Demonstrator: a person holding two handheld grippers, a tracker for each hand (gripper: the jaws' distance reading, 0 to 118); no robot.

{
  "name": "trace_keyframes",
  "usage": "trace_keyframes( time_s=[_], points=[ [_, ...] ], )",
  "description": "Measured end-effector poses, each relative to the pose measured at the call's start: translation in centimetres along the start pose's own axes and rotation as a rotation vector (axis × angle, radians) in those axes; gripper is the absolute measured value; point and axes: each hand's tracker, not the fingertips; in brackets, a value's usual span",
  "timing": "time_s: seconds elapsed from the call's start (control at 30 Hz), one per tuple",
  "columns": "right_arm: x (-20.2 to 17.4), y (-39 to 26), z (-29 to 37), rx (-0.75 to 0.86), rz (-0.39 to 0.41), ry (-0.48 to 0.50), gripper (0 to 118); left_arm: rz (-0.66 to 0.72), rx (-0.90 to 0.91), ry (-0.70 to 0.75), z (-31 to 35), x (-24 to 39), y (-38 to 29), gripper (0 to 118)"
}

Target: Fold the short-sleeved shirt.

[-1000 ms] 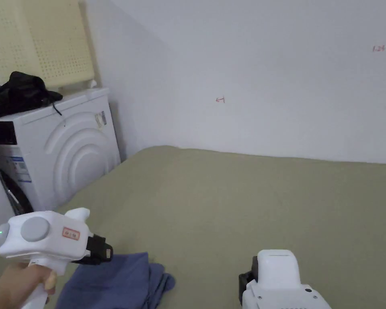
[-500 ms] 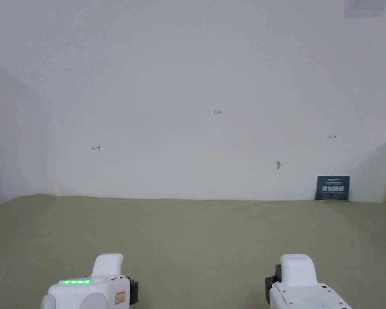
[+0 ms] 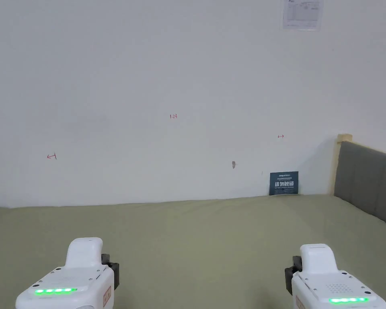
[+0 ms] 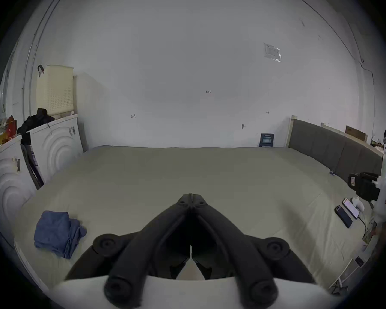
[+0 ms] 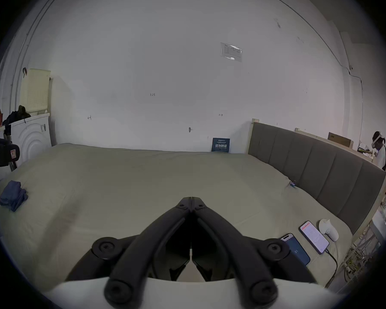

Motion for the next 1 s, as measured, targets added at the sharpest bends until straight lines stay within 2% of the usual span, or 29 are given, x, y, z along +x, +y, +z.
trace_keyframes(
  time_s=[0.17,0.2,0.23,0.27,0.3,0.33,0.37,0.5,0.8,1.0],
  points=[
    [-0.4,1.1,0.5,0.028,0.001,0.01,0,0.046,0.031,0.03,0.6,-0.6,0.5,0],
    [-0.5,1.2,0.5,0.033,0.002,0.012,0,0.052,0.041,0.039,0.8,-0.6,0.7,3],
    [-0.5,1.4,0.6,0.051,0.004,0.014,4,0.055,0.048,0.051,1.0,-0.7,0.9,12],
    [-0.4,1.4,0.3,0.054,0.002,0.008,29,0.06,0.062,0.052,1.3,-0.8,0.9,46],
    [-0.3,1.5,0.3,0.063,0.008,0.006,66,0.062,0.065,0.05,1.2,-0.9,1.0,84],
    [-0.3,1.6,0.1,0.062,0.014,0.006,102,0.063,0.066,0.055,1.1,-0.9,1.0,111],
    [-0.3,1.7,0.1,0.05,0.019,0.0,117,0.065,0.084,0.064,1.2,-0.9,0.8,118],
    [-0.3,1.9,1.1,0.1,0.026,-0.01,117,0.048,0.134,0.074,1.5,-0.8,0.1,118],
    [-0.1,1.7,0.4,0.064,-0.001,-0.035,117,-0.002,0.16,0.084,1.7,-0.5,-0.1,118],
    [-0.5,1.9,0.2,0.076,0.001,-0.041,117,0.013,0.158,0.09,1.5,-0.6,0.1,118]
  ],
)
